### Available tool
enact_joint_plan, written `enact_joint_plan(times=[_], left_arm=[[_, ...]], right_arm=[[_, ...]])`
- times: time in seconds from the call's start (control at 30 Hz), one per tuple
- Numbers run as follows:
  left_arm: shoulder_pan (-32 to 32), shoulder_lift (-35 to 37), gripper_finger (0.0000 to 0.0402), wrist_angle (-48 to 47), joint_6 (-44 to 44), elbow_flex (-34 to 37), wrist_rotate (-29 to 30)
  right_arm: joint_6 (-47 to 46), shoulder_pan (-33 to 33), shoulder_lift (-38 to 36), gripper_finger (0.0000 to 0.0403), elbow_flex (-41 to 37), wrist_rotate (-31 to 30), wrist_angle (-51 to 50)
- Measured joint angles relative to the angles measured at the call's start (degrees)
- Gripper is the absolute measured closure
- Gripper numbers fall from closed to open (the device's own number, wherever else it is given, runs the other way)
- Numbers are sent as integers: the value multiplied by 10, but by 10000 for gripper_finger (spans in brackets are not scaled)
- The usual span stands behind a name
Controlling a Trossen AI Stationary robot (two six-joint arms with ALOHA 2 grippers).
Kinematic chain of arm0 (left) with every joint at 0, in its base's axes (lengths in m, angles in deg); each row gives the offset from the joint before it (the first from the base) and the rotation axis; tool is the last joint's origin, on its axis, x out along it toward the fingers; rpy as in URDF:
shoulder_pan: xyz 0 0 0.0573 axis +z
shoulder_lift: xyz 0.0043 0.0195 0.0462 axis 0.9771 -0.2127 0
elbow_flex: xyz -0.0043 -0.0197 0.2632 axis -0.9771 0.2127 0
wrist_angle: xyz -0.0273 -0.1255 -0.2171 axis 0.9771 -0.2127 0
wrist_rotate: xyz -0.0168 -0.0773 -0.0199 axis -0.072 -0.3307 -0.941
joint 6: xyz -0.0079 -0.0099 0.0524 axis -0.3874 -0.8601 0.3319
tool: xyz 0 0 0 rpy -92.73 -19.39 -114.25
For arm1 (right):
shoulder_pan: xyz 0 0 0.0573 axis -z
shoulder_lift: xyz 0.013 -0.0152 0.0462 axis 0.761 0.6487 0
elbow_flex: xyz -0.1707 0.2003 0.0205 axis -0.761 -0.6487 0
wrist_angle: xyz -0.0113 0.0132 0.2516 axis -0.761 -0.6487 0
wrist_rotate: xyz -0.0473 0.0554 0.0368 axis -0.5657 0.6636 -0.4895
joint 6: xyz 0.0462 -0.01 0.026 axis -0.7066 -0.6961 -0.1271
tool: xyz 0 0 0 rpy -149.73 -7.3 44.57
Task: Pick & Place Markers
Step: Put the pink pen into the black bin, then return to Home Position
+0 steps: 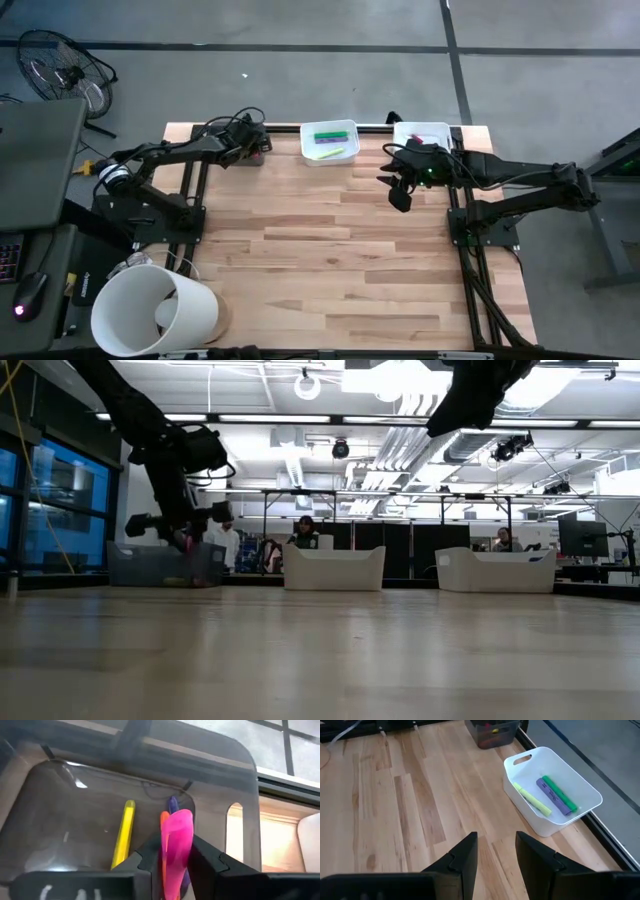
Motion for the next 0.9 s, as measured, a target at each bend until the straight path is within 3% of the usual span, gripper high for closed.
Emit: enact_joint_plan(times=[0.63,0.9], left_arm=[[-1,0,306,-20,0,0,9],[-1,1,278,-15,5,0,5]], right_arm=[[9,0,0,281,0,2,-18],[4,0,-3,281,0,4,-22]])
